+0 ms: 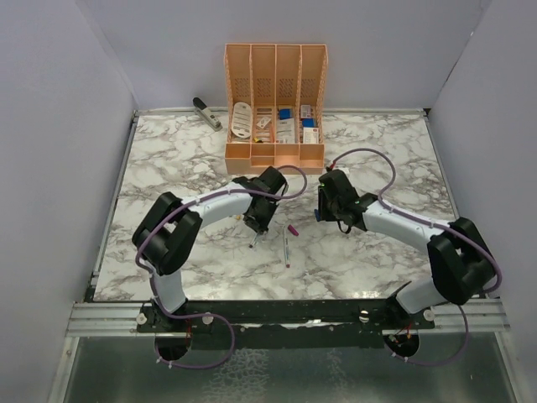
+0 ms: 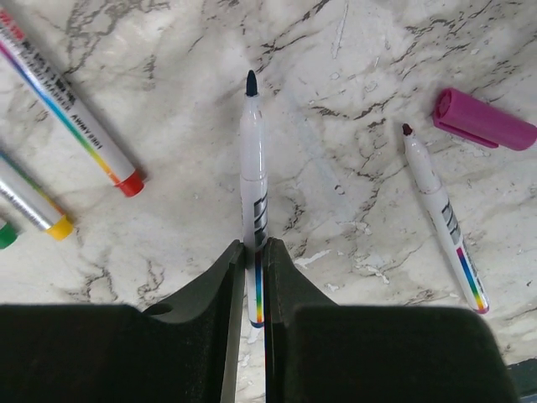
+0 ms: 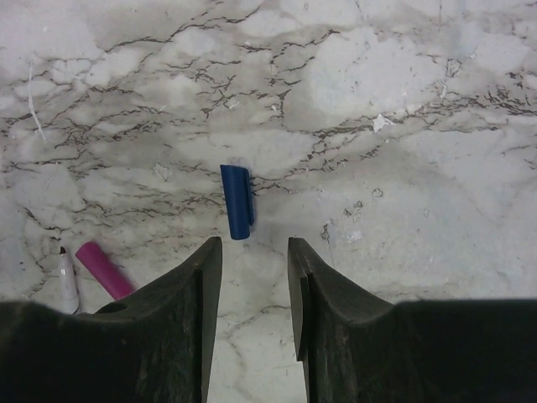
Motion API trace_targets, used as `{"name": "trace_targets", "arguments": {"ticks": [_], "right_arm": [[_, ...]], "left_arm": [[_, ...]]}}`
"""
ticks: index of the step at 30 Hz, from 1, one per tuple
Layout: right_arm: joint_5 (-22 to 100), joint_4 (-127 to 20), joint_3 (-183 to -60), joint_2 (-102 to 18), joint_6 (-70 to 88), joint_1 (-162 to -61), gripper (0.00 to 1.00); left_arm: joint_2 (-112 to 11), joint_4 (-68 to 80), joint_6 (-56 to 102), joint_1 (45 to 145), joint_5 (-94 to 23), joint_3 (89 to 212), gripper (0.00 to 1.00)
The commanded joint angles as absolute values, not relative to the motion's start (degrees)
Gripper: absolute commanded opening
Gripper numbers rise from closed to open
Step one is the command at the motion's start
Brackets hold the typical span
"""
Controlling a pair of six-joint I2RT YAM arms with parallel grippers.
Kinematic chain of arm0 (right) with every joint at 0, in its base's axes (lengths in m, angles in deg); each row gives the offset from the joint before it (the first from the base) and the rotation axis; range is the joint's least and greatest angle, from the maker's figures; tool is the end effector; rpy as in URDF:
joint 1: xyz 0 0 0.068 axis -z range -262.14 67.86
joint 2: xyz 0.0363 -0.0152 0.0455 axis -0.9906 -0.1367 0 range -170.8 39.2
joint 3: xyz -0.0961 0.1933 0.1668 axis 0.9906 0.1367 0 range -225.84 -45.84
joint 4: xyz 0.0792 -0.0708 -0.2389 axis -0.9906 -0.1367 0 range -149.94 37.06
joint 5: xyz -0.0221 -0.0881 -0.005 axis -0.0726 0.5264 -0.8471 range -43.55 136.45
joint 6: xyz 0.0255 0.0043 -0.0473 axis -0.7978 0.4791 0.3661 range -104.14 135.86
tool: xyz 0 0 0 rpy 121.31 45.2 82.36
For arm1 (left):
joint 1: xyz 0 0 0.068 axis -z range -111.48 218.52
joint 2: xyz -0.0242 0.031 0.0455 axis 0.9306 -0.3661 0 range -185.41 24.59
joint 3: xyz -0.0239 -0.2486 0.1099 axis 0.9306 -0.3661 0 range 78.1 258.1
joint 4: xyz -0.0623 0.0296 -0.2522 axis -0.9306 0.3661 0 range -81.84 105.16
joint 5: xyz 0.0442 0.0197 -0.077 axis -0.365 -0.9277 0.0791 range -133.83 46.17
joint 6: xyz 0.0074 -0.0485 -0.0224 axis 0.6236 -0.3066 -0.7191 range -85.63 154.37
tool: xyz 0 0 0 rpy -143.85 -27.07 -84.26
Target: Insert the pens into the pen caps
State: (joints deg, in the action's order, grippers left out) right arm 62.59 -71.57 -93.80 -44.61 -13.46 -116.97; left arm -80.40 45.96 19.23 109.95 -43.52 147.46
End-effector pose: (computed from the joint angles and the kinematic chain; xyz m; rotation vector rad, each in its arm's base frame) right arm 0.2422 0.1565 0.1930 -0.0065 2.4726 0.1233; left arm 0.2650 -0.2341 0.1695 0.6565 2.8067 -0.2059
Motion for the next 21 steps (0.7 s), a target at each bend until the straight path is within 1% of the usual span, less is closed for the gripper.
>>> {"name": "trace_targets", "arguments": {"ticks": [1,8,21], "right_arm": [[59.0,-68.5,-97.8,-48.7,-9.8,-116.5,0.37],[58.5,-68.3,-100.5,-53.4,-7.3,-116.5,0.37],[60.3,-71.0,-104.1,-59.9,-7.6,-116.5,0.37]], "left_arm": [[-73.2,40.3,17.9,109.8,-46.3,144.8,0.00],[-63.0,33.0,15.7,108.6,-46.4,137.7,0.00],[-50.7,19.9,14.6,106.9,-40.3,127.0,0.00]]}}
